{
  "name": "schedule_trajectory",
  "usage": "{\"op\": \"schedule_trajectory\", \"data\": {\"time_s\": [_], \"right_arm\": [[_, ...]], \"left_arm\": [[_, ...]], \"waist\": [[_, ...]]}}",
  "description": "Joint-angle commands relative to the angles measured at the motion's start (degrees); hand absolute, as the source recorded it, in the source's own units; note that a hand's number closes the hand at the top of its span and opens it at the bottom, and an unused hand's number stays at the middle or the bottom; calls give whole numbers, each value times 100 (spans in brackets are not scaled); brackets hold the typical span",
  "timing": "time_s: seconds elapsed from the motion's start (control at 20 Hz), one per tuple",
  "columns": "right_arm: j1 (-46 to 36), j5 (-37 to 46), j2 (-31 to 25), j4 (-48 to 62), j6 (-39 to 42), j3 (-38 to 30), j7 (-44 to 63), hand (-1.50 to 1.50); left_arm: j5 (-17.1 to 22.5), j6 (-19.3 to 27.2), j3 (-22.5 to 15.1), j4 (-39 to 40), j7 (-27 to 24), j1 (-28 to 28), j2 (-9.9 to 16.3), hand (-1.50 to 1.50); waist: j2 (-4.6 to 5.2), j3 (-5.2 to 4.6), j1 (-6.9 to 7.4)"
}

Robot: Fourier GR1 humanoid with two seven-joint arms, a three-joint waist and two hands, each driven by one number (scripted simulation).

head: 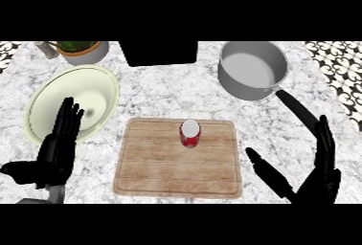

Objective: Pick the can from the cutting board and place it in the pot

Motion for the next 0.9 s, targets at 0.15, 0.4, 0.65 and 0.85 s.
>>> {"op": "schedule_trajectory", "data": {"time_s": [0.15, 0.4, 0.65, 0.85], "right_arm": [[1576, 1628, 972, 595, 232, 528, 833, -150], [1993, 2635, 1552, 879, 849, 600, 1809, -150], [1801, 3716, 1568, 639, 1499, 764, 3358, -150], [1292, 4468, 1573, 425, 2130, 1193, 4786, -150]], "left_arm": [[-213, 184, -110, -62, -103, -54, -122, 0], [-240, 83, -280, -145, -147, -29, -190, 0], [-258, 95, -337, -63, -61, -193, -282, 0], [-261, 70, -407, -91, -104, -81, -346, 0]], "waist": [[139, -20, 91], [203, -26, 284], [204, 0, 372], [167, 16, 491]]}}
